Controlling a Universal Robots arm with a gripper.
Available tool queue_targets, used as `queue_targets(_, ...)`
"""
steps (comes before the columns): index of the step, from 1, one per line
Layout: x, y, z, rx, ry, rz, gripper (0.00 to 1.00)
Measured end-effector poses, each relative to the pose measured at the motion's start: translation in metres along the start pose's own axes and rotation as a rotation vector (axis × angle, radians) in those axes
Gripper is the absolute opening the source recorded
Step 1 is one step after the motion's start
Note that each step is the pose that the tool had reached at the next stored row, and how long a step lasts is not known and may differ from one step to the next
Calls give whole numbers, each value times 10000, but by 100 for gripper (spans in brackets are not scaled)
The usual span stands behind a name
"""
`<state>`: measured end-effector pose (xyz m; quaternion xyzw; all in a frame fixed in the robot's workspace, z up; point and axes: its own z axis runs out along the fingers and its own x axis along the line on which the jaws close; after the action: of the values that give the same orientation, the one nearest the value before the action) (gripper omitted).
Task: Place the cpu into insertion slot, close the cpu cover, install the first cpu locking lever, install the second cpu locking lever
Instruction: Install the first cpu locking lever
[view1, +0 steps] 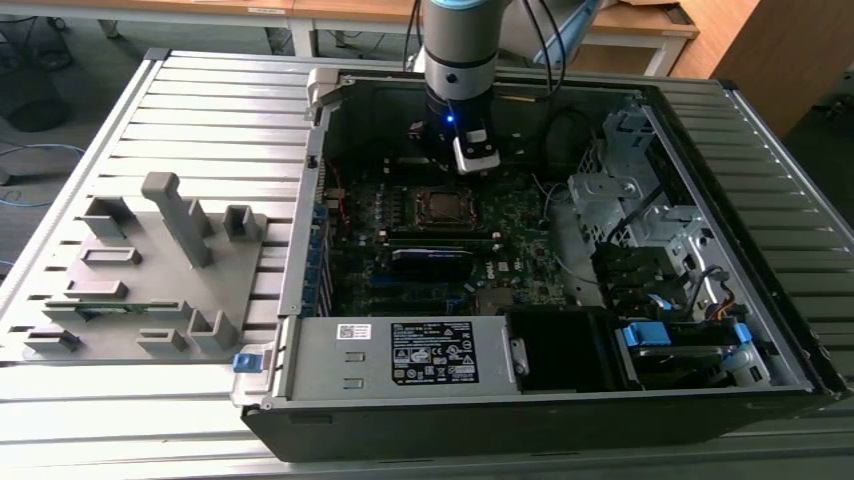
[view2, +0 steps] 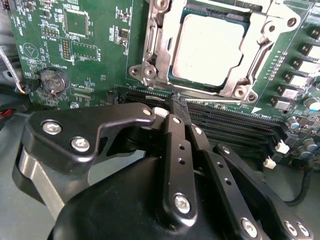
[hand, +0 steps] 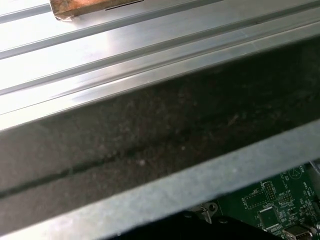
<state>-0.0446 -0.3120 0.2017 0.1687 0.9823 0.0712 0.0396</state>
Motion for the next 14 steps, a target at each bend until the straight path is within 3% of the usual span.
queue_targets(14, 11, 20, 12, 17, -50, 318, 11)
